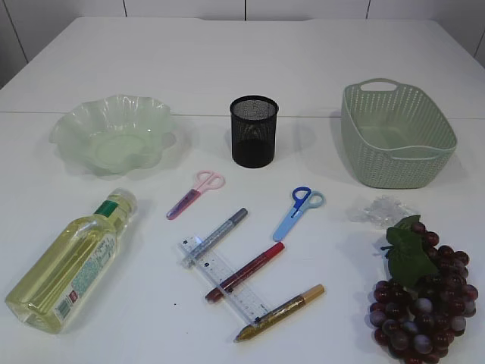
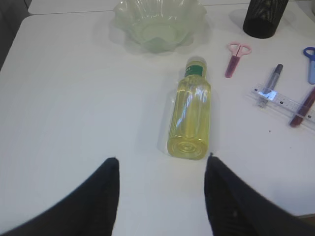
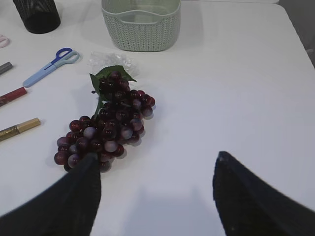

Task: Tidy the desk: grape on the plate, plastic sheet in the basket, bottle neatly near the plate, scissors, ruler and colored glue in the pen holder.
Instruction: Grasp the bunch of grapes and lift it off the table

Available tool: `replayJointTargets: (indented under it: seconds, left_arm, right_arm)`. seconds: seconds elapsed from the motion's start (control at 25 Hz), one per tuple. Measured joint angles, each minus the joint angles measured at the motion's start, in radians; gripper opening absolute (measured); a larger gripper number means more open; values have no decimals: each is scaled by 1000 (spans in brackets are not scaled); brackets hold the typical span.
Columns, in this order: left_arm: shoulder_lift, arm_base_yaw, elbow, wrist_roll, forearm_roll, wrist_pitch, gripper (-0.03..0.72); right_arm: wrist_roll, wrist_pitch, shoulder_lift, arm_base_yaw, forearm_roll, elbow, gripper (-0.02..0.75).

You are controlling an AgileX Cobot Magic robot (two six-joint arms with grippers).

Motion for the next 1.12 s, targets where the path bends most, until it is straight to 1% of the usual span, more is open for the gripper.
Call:
replayJointTargets:
  seconds: [0.48,1.12]
  left_arm:
    - [0,0,0,0,0,0,365]
    - [0,0,0,0,0,0,363]
  right_arm:
    - [0,0,0,0,0,0,557]
    - [0,0,0,0,0,0,557]
